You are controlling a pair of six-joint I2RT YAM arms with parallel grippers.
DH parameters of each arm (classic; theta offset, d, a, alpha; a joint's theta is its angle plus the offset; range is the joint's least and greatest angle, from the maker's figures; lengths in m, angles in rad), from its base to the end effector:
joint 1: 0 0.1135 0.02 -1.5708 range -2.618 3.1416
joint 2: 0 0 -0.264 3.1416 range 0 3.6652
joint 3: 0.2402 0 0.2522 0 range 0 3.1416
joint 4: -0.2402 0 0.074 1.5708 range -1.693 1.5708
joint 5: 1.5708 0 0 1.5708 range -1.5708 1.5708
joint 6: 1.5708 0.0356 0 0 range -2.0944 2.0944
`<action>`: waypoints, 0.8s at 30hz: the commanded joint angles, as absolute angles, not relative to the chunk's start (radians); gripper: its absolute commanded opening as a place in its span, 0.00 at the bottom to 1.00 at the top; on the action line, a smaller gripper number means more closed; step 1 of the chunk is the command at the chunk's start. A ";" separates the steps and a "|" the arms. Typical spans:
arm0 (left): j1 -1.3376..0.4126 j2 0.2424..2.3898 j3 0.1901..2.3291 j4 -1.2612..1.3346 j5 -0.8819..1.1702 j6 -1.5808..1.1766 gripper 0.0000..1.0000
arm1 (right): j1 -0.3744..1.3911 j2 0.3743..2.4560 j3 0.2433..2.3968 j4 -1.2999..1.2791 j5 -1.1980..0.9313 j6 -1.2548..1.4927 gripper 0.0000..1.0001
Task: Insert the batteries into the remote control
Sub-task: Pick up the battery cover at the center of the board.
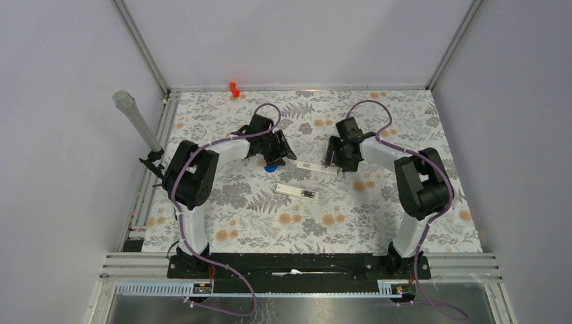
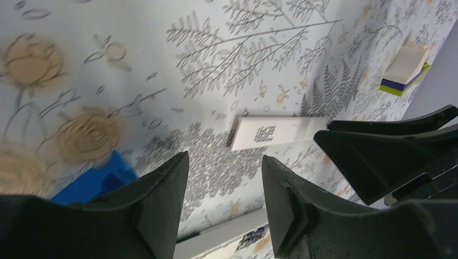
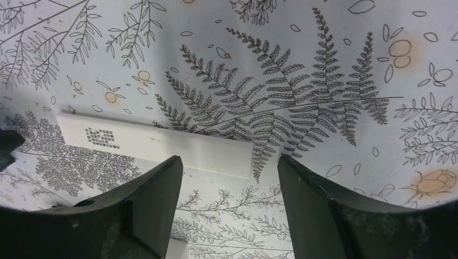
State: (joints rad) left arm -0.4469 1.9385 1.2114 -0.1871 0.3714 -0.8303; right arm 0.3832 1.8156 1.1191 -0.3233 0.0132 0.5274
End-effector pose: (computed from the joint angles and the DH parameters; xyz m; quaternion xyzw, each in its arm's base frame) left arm 0.3580 -0.1859 0.1570 -0.1188 0.9246 -0.3292 0.1503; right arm 0.3413 0.1371 0.1651 0.0711 0.9596 0.1139 0.2471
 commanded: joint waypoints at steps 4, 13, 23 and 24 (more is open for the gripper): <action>-0.474 2.028 1.313 -0.136 0.400 -0.904 0.52 | 0.372 1.858 1.166 -0.307 -0.055 0.561 0.71; -0.500 2.101 1.346 -0.143 0.456 -0.951 0.45 | 0.369 1.888 1.160 -0.303 -0.172 0.610 0.60; -0.502 2.043 1.309 -0.126 0.532 -0.960 0.37 | 0.368 1.843 1.137 -0.273 -0.239 0.644 0.55; -0.502 2.032 1.305 -0.126 0.536 -0.961 0.37 | 0.369 1.833 1.138 -0.285 -0.241 0.649 0.55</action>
State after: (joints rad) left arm -0.4782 2.0747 1.3193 -0.1616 0.4446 -0.9413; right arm 0.3492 1.8606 1.1496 -0.2955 -0.1337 0.6003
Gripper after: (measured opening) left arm 0.377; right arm 0.557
